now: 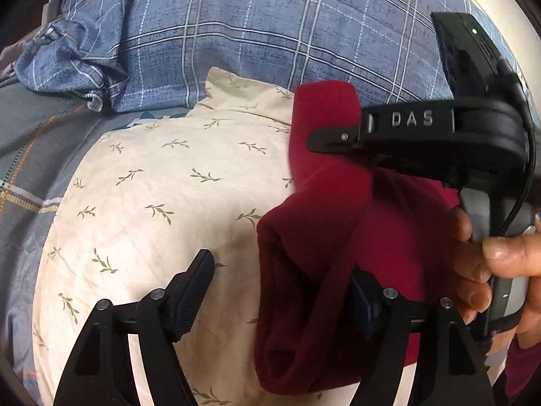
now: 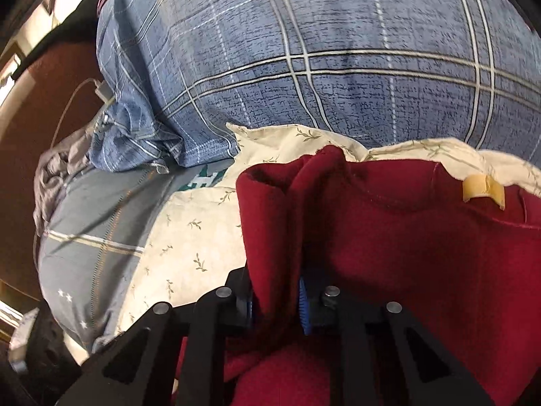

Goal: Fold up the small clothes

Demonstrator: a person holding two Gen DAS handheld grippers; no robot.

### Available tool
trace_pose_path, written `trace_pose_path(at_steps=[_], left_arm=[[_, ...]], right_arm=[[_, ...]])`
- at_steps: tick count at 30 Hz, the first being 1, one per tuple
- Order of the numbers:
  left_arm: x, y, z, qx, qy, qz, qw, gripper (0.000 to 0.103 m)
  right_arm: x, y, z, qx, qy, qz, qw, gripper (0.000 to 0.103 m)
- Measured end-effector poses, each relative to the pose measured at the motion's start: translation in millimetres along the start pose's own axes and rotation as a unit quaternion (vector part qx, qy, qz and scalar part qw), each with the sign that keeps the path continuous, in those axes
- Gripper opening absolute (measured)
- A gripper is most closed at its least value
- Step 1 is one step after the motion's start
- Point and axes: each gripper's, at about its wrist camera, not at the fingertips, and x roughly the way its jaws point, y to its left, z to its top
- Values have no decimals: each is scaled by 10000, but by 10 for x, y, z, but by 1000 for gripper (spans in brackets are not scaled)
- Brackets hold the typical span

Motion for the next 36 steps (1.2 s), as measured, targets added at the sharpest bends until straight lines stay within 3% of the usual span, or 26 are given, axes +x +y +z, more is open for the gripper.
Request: trace_pose_path(at_steps=[1,2,3,4,6,11,19,24,30,34,36], left_arm=[[-5,-16,-2,22,-7,3,10000,70],[-11,-6,4,11,-7,-86,10000,56],[-32,-2,3,-22,30,-255,9997,35],[-54,-10,4,-70,93,-447,9989,28],[-131,-50,4,1,-9,-437,9990,21],[-354,-192,8,-34,-165,-616,9980,19],[-659,-835,102,594,-169,-762,9952,18],[-682,-1497,158,1153,-91,-1002,9882,18],[-471,-2150,115,1473,143,-1367,9795,18],[-259,-2418,21,1549,388,-1551,9749,18],[-129,-2494,-24,1533,587,-1687,9719,26]], right_arm=[[-15,-24,2,59,5,47,10000,19],[-47,-32,3,63,-1,61,10000,19],[-57,-22,2,36,-5,43,10000,19],[-96,-3,1,-33,-18,10,10000,18],[-198,44,-6,-176,-99,-36,9998,17],[-514,74,3,-300,-285,-32,9991,16],[-1089,-207,-14,-339,-509,-404,9973,16],[-1537,-633,-54,-137,-740,-695,9947,16],[-1899,-1224,-165,169,-882,-1083,9900,16],[-1917,-1692,-312,574,-875,-1246,9867,17],[-1806,-1906,-391,792,-727,-1324,9853,17]])
